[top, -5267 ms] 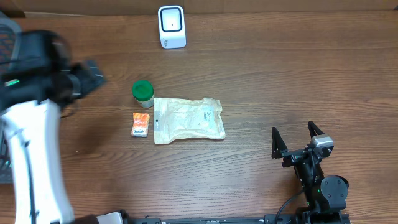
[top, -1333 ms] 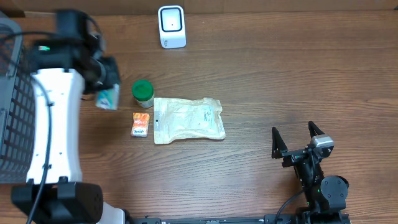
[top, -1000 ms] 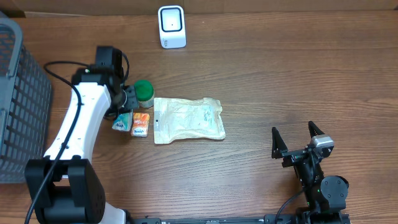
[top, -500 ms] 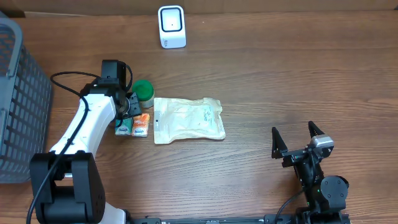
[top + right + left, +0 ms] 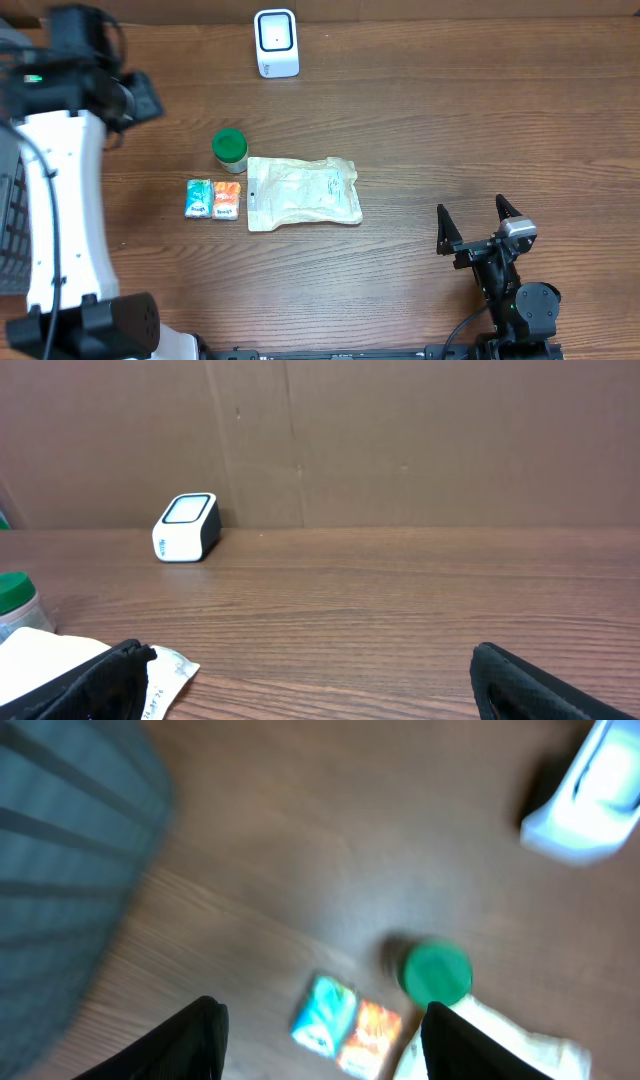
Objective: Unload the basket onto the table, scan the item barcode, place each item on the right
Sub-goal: 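Place the green packet left of the orange packet, then reach the left gripper back into the basket toward the green tissue pack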
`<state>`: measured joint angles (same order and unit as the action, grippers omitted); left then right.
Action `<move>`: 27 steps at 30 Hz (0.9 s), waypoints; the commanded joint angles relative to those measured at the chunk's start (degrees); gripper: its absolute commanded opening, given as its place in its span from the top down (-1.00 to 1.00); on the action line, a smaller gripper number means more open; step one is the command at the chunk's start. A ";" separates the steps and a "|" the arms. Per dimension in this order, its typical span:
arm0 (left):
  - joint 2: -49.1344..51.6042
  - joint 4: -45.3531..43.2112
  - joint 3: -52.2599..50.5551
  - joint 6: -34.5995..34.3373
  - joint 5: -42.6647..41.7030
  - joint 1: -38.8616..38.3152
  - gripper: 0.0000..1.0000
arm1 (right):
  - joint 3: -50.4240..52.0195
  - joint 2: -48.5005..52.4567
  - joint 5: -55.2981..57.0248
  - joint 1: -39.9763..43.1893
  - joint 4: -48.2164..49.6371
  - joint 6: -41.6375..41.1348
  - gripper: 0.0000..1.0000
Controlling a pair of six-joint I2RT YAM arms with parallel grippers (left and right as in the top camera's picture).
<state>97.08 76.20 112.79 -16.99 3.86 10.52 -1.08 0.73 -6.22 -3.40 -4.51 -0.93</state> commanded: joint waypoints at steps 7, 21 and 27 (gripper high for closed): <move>-1.51 2.84 10.45 -5.81 4.26 17.66 -0.26 | 0.63 -0.57 -0.31 0.15 0.31 -0.33 -1.00; -0.79 -6.60 -7.17 -0.98 11.74 36.04 -0.51 | 0.63 -0.57 -0.28 0.15 0.31 -0.33 -1.00; 2.69 -18.38 -19.04 4.37 11.78 41.27 -0.62 | 0.63 -0.57 -0.31 0.15 0.31 -0.33 -1.00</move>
<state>97.27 61.01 98.41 -18.15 14.48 50.00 -1.08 0.73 -6.20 -3.40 -4.49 -0.91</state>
